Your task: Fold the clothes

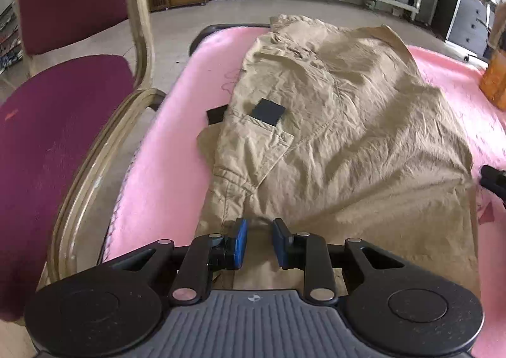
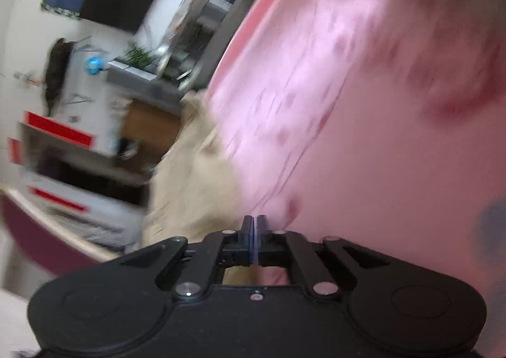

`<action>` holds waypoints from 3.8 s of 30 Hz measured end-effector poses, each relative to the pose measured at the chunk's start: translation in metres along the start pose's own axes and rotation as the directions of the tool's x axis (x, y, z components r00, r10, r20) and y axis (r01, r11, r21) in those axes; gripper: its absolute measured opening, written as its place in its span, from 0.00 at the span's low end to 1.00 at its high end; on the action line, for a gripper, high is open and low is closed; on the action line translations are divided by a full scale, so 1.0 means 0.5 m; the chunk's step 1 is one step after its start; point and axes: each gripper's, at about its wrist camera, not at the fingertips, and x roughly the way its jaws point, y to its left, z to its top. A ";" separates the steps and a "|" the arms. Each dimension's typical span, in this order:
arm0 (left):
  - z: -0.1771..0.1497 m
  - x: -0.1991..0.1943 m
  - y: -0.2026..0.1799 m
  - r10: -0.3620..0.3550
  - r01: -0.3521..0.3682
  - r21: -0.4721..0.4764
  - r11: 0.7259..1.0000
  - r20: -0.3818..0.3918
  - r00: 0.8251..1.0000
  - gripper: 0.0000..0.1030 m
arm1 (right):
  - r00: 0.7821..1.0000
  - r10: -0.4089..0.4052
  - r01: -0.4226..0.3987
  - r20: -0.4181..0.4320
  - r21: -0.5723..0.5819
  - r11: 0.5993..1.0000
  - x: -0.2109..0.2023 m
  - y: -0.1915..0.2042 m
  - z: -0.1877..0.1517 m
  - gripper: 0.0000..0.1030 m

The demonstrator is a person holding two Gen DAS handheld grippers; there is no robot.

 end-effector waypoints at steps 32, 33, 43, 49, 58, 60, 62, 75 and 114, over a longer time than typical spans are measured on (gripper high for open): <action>-0.154 -0.157 0.177 -0.350 0.271 -0.389 0.880 -0.148 0.925 0.51 | 0.878 0.055 -0.141 -0.475 -0.147 0.979 -0.231 0.110 -0.177 0.51; -0.154 -0.155 0.177 -0.368 0.286 -0.397 0.872 -0.147 0.918 0.52 | 0.877 0.043 -0.131 -0.479 -0.151 0.980 -0.228 0.104 -0.184 0.51; -0.130 -0.095 0.139 -0.414 0.315 -0.411 0.855 -0.177 0.893 0.55 | 0.875 0.030 -0.085 -0.484 -0.092 0.992 -0.210 0.049 -0.204 0.51; -0.122 -0.082 0.126 -0.396 0.305 -0.400 0.864 -0.166 0.903 0.31 | 0.858 0.029 -0.101 -0.513 -0.113 0.988 -0.178 0.053 -0.230 0.44; -0.115 -0.112 0.127 -0.427 0.337 -0.414 0.846 -0.146 0.893 0.14 | 0.900 -0.022 -0.108 -0.436 -0.272 0.956 -0.201 0.101 -0.256 0.17; -0.113 -0.133 0.126 -0.478 0.381 -0.447 0.809 -0.123 0.870 0.14 | 0.923 0.004 -0.130 -0.385 -0.300 0.945 -0.251 0.129 -0.230 0.17; -0.112 -0.156 0.120 -0.549 0.442 -0.488 0.752 -0.094 0.830 0.15 | 0.942 0.033 -0.149 -0.334 -0.329 0.933 -0.301 0.156 -0.204 0.17; -0.203 -0.113 0.017 -0.593 0.437 -0.498 0.749 -0.210 0.777 0.23 | 0.941 -0.109 0.032 -0.320 -0.234 0.972 -0.371 0.006 -0.157 0.17; -0.221 -0.238 0.004 -0.623 0.537 -0.362 0.762 -0.185 0.760 0.24 | 0.899 -0.021 -0.068 -0.437 -0.188 0.980 -0.469 0.018 -0.183 0.17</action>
